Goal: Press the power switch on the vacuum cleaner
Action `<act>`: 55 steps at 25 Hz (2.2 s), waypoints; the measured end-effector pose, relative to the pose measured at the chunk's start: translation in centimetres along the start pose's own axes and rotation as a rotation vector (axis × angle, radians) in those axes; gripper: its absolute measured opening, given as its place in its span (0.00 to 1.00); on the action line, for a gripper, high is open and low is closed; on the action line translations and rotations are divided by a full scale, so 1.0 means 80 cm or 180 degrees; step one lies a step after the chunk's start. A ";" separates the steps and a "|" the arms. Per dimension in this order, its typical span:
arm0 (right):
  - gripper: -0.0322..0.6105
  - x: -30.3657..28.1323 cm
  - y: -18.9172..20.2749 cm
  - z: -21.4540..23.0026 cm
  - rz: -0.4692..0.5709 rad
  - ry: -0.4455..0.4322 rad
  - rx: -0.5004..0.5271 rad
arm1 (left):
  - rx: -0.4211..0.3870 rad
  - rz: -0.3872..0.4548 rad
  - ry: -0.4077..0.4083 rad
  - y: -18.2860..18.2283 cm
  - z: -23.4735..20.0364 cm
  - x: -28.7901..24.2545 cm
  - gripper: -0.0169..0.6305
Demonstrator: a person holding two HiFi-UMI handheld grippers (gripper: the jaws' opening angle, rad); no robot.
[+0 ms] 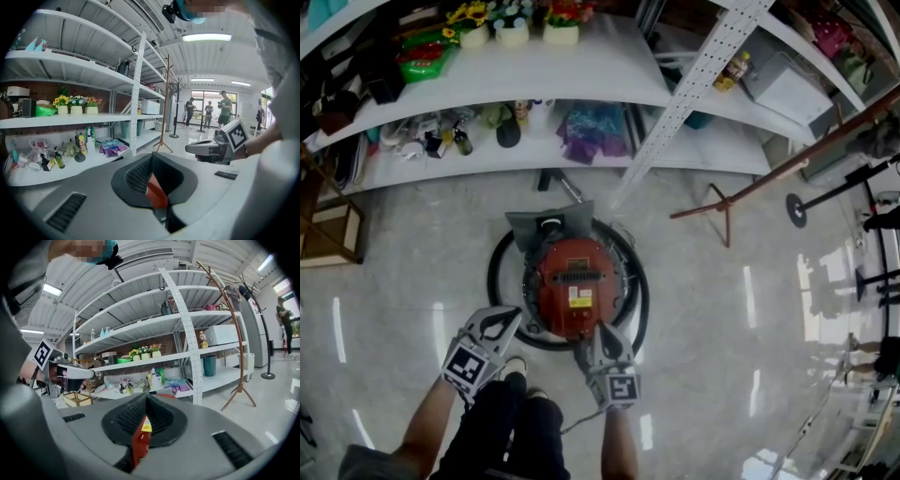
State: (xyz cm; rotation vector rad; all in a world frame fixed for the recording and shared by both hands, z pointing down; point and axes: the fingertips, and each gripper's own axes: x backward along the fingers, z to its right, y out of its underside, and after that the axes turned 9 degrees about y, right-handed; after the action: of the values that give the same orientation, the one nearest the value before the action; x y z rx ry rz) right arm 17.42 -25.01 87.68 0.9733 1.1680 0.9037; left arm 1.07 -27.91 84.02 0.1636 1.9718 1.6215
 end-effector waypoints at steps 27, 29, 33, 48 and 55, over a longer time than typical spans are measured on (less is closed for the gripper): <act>0.07 -0.059 0.082 0.010 -0.0334 -0.0023 0.0128 | 0.0010 -0.0033 -0.0002 0.020 -0.001 0.002 0.04; 0.06 -0.062 0.087 0.008 -0.0339 -0.0060 0.0146 | 0.0011 -0.0034 -0.0009 0.020 -0.002 0.003 0.04; 0.07 -0.065 0.095 0.010 -0.0361 -0.0036 0.0154 | 0.0003 -0.0040 -0.0005 0.019 -0.002 0.003 0.04; 0.07 -0.069 0.118 0.026 -0.0460 0.0097 0.0077 | 0.0009 -0.0038 -0.0014 0.025 -0.008 0.004 0.04; 0.07 -0.072 0.117 0.023 -0.0388 0.0140 0.0422 | 0.0043 -0.0029 -0.0005 0.027 -0.010 0.005 0.04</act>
State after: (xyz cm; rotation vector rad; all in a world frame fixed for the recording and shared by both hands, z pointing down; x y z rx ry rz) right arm 17.66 -27.56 98.53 0.9811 1.3234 0.7611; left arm -0.19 -27.88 85.97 0.1608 1.9799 1.6022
